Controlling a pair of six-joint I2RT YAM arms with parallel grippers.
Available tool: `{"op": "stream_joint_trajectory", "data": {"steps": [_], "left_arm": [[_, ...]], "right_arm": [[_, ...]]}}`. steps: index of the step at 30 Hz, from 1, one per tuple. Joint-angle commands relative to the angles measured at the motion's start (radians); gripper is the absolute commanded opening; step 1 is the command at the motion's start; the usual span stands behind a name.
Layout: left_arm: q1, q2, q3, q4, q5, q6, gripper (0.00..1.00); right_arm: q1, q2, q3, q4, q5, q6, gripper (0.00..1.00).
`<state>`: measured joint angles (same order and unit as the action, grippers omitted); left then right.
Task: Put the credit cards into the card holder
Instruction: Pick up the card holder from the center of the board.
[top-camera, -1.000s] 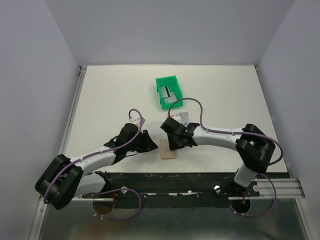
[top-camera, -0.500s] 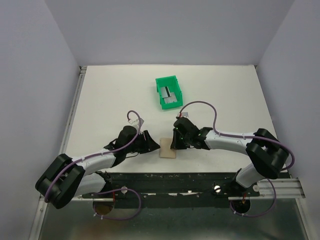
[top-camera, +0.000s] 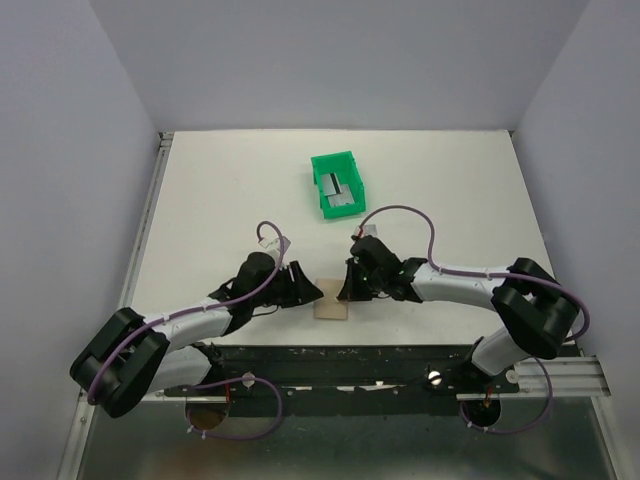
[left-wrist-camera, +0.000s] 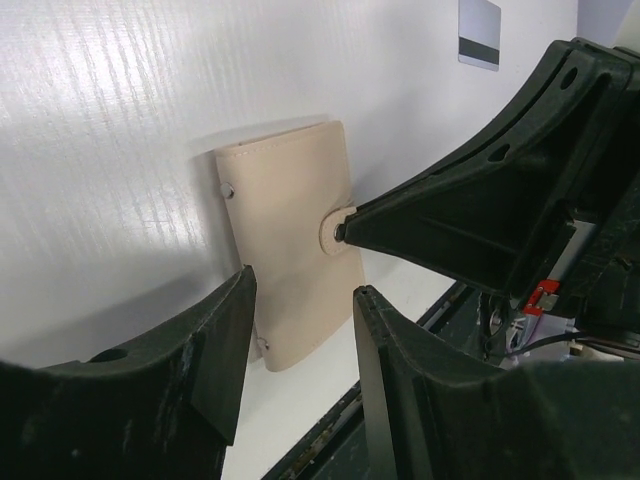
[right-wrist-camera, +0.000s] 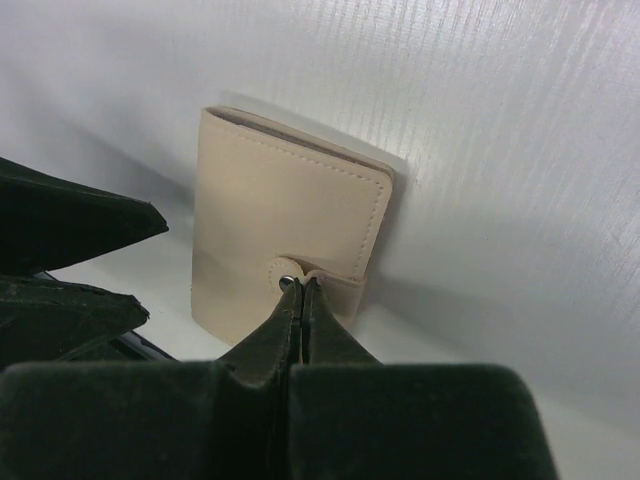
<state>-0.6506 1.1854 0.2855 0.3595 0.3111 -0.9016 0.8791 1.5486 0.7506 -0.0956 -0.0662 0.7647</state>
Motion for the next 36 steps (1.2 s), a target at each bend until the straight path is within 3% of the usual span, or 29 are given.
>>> {"op": "stream_joint_trajectory", "data": {"steps": [1,7,29,33,36], "left_arm": [[-0.006,-0.044,0.004,-0.059,-0.046,0.035,0.55],[-0.006,-0.049,0.000,-0.070,-0.066,0.041,0.55],[-0.006,-0.081,-0.034,0.105,0.034,0.010,0.59],[-0.006,-0.098,-0.049,0.121,0.037,0.004,0.57],[-0.006,-0.110,-0.054,0.128,0.039,0.000,0.47]], "right_arm": [[-0.011,-0.031,-0.031,0.010,-0.011,0.010,0.00],[-0.026,-0.084,-0.054,0.031,-0.024,0.013,0.00],[-0.109,-0.180,-0.201,0.393,-0.291,0.073,0.00],[-0.117,-0.177,-0.212,0.419,-0.302,0.093,0.00],[-0.121,-0.173,-0.215,0.427,-0.310,0.097,0.00]]}}
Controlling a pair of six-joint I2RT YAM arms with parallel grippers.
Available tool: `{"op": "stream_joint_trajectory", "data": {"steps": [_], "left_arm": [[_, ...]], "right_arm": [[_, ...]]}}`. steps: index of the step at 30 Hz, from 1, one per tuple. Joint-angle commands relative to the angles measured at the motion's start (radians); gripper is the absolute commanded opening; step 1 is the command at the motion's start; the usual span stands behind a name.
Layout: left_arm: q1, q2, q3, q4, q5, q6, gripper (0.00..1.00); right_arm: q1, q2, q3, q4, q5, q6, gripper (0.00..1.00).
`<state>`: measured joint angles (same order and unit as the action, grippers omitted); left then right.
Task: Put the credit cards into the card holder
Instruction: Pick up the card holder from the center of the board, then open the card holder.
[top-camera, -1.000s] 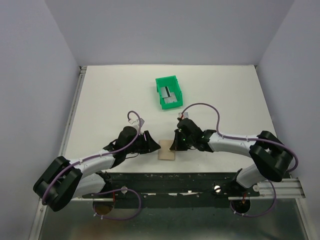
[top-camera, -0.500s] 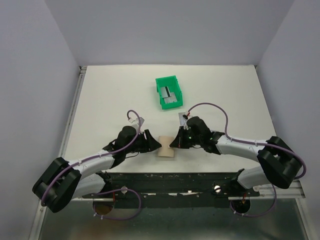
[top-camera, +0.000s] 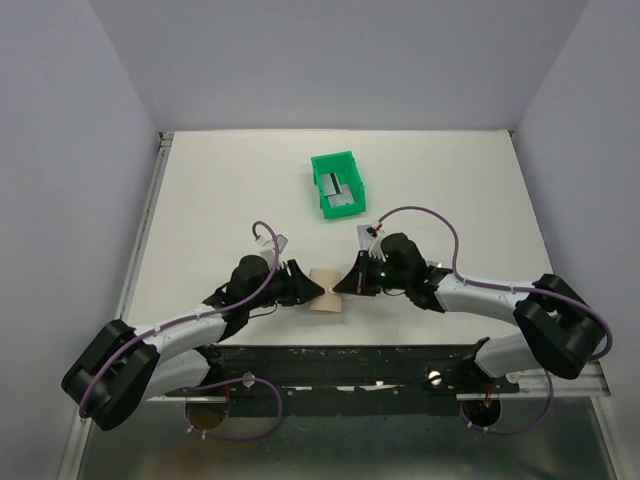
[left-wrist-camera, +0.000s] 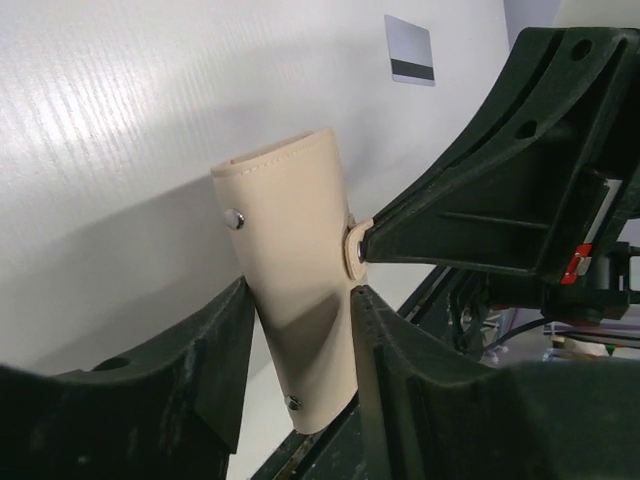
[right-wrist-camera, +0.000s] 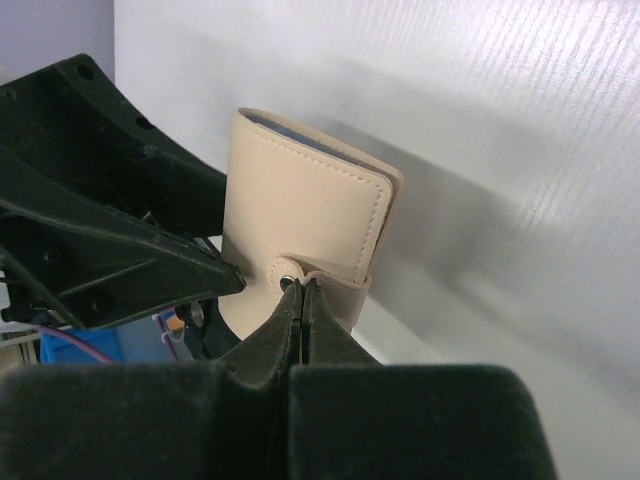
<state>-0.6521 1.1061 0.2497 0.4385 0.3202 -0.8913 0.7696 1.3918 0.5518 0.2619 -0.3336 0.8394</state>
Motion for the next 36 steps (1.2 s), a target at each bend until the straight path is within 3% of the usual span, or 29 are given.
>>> {"op": "stream_joint_trajectory", "data": {"steps": [1,7,9,12,16,24,36], "left_arm": [[-0.004,-0.035,-0.021,0.051,0.029,-0.015,0.39],[-0.004,-0.092,-0.018,0.022,0.013,-0.021,0.08],[-0.004,-0.106,-0.006,-0.018,0.002,-0.008,0.00],[-0.006,-0.126,0.055,-0.151,-0.052,0.034,0.00],[-0.017,-0.149,0.138,-0.366,-0.168,0.104,0.00],[-0.053,-0.108,0.226,-0.494,-0.276,0.118,0.00],[-0.096,-0.084,0.258,-0.491,-0.311,0.092,0.00]], "right_arm": [[-0.013,-0.014,-0.015,0.069,-0.041,0.024,0.00],[-0.015,-0.019,-0.010,0.037,-0.016,0.006,0.00],[-0.013,-0.020,0.005,0.010,-0.013,-0.016,0.08],[-0.013,-0.037,0.029,-0.050,-0.001,-0.052,0.33],[-0.013,-0.079,0.071,-0.133,0.036,-0.092,0.46],[-0.007,-0.040,0.154,-0.162,0.011,-0.088,0.47],[0.030,0.068,0.247,-0.234,0.056,-0.063,0.46]]}}
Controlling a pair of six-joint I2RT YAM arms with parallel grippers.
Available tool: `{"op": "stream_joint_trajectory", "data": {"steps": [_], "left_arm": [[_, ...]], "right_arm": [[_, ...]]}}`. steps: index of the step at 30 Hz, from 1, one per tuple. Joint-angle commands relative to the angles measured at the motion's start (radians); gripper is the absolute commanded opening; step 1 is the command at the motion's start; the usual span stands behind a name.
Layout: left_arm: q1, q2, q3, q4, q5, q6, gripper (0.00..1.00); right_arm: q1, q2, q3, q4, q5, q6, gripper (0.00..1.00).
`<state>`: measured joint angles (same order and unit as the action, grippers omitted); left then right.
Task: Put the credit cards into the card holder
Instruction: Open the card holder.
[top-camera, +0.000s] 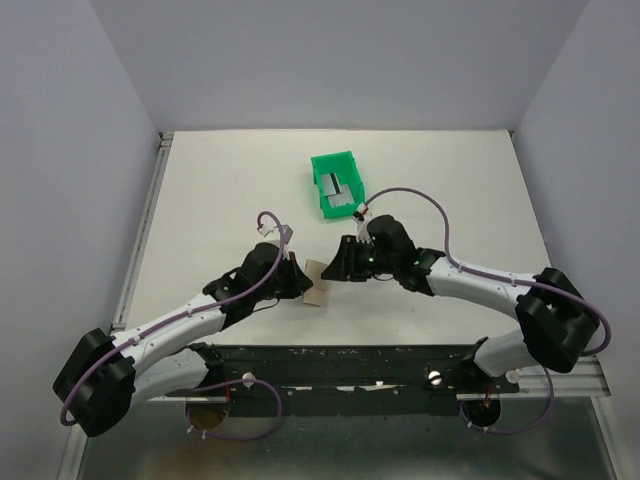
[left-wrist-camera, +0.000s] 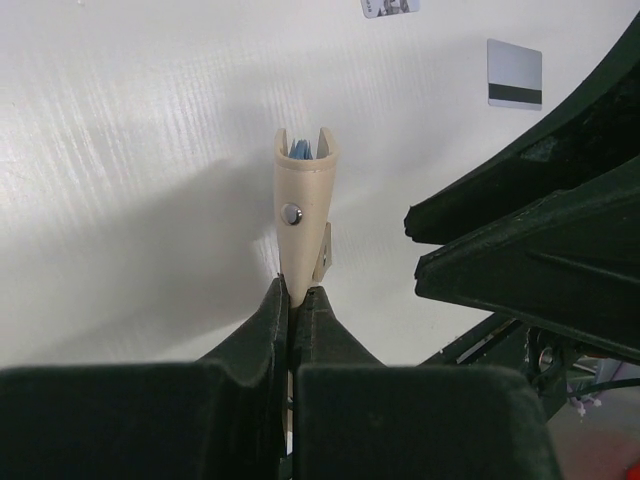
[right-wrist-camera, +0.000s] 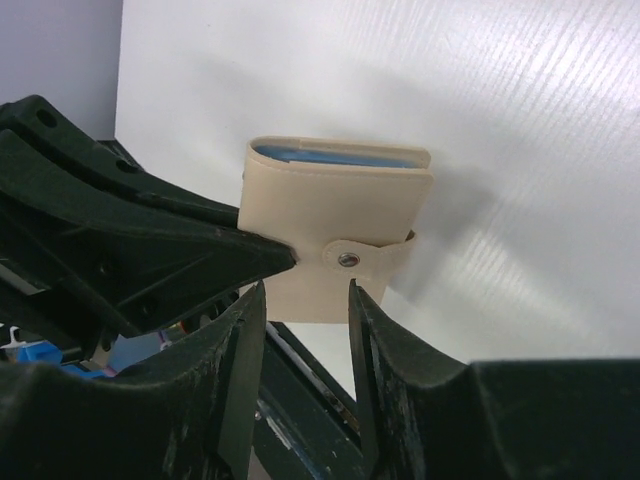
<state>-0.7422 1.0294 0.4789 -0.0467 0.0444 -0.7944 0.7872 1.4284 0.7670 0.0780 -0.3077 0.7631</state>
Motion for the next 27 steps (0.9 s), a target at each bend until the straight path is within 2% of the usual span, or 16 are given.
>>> {"op": "stream_joint_trajectory", "data": {"steps": [1,22,27], "left_arm": [[-0.006,-0.005,0.032,-0.007,-0.037,-0.005,0.00],[-0.029,0.023,0.047,0.042,-0.005,0.004,0.00],[-0.034,0.011,0.047,0.074,0.000,0.004,0.00]], "right_arm": [[0.014,0.041,0.032,-0.053,0.028,0.018,0.46],[0.040,0.167,0.086,-0.047,0.007,0.067,0.51],[0.041,0.191,0.106,-0.113,0.036,0.061,0.51]]}}
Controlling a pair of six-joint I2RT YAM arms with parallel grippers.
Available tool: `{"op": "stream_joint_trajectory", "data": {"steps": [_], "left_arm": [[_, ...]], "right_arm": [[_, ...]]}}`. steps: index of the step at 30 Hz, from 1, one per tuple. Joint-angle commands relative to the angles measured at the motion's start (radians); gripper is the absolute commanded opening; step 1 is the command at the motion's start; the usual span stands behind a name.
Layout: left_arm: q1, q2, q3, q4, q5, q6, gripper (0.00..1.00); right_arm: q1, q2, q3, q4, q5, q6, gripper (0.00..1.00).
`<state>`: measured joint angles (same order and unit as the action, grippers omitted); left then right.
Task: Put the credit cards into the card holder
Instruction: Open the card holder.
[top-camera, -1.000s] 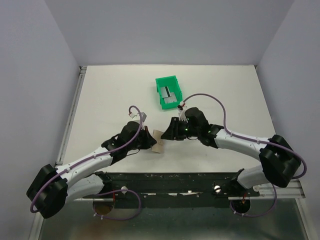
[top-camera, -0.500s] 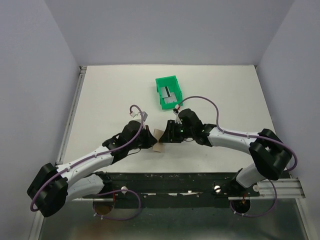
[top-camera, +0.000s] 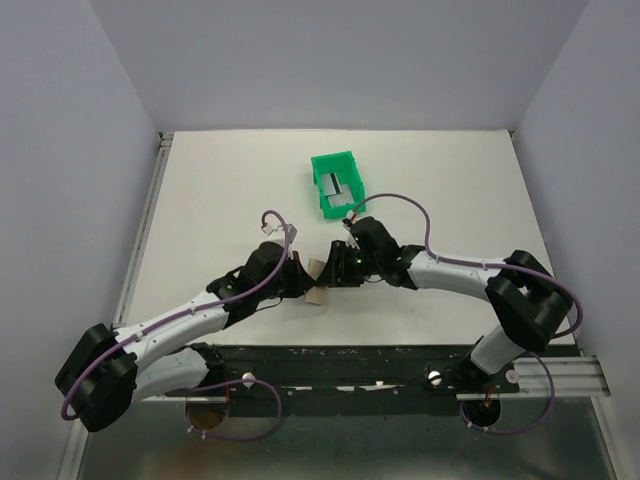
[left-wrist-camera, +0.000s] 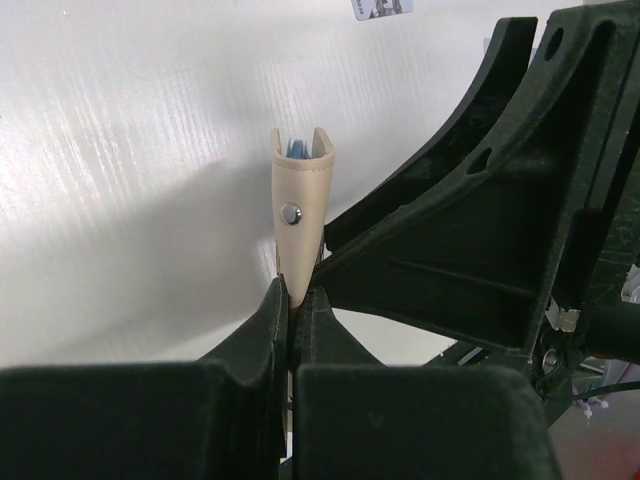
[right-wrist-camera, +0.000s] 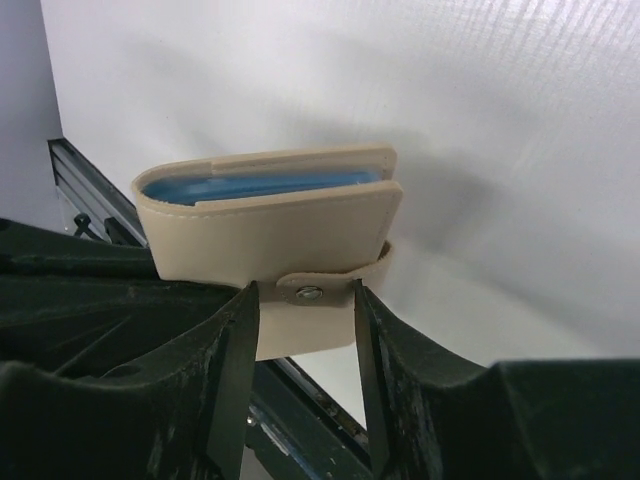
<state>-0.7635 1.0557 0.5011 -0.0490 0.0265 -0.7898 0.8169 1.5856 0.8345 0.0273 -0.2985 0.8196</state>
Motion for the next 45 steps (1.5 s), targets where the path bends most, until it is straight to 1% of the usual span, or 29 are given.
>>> {"op": "stream_joint_trajectory", "data": {"steps": [1,9,10,12,13,20,24,26,27,30,32,33,36,37,41,45], "left_arm": [[-0.013,-0.017,0.025,0.077,0.018,0.001,0.00],[-0.013,-0.019,0.042,0.051,-0.016,0.021,0.00],[-0.013,-0.019,0.043,0.019,-0.019,0.023,0.00],[-0.013,-0.020,0.047,0.008,-0.019,0.030,0.00],[-0.013,-0.025,0.048,0.005,-0.043,0.032,0.00],[-0.014,-0.020,0.050,-0.002,-0.054,0.032,0.00],[-0.013,-0.020,0.048,-0.003,-0.057,0.032,0.00],[-0.013,-0.019,0.050,-0.009,-0.060,0.035,0.00],[-0.013,-0.019,0.050,-0.011,-0.062,0.035,0.00],[-0.013,-0.017,0.048,-0.018,-0.068,0.035,0.00],[-0.013,-0.022,0.045,-0.022,-0.069,0.034,0.00],[-0.013,-0.022,0.044,-0.020,-0.069,0.034,0.00],[-0.013,-0.020,0.042,-0.015,-0.066,0.032,0.00],[-0.013,-0.019,0.040,-0.014,-0.063,0.031,0.00],[-0.013,-0.020,0.039,-0.002,-0.050,0.031,0.00],[-0.011,-0.008,0.037,0.012,-0.042,0.026,0.00]], "right_arm": [[0.011,0.037,0.041,-0.079,0.036,0.000,0.51],[0.013,0.050,0.097,-0.266,0.151,-0.039,0.49],[0.013,0.048,0.103,-0.291,0.166,-0.048,0.48],[0.013,0.050,0.115,-0.346,0.203,-0.059,0.47],[0.011,0.051,0.124,-0.374,0.223,-0.065,0.47],[0.013,0.039,0.149,-0.550,0.422,-0.079,0.44],[0.011,-0.007,0.146,-0.601,0.484,-0.083,0.44],[0.011,-0.054,0.123,-0.586,0.498,-0.079,0.44],[0.011,-0.100,0.094,-0.552,0.486,-0.082,0.44],[0.013,-0.225,-0.018,-0.382,0.441,-0.073,0.45],[0.011,-0.280,-0.050,-0.305,0.391,-0.083,0.47],[0.011,-0.294,-0.057,-0.276,0.360,-0.089,0.49],[0.011,-0.299,-0.060,-0.222,0.305,-0.102,0.55],[0.013,-0.291,-0.060,-0.208,0.270,-0.099,0.56],[0.010,-0.222,-0.041,-0.185,0.231,-0.074,0.57],[0.007,-0.182,-0.040,-0.197,0.262,-0.030,0.56]]}}
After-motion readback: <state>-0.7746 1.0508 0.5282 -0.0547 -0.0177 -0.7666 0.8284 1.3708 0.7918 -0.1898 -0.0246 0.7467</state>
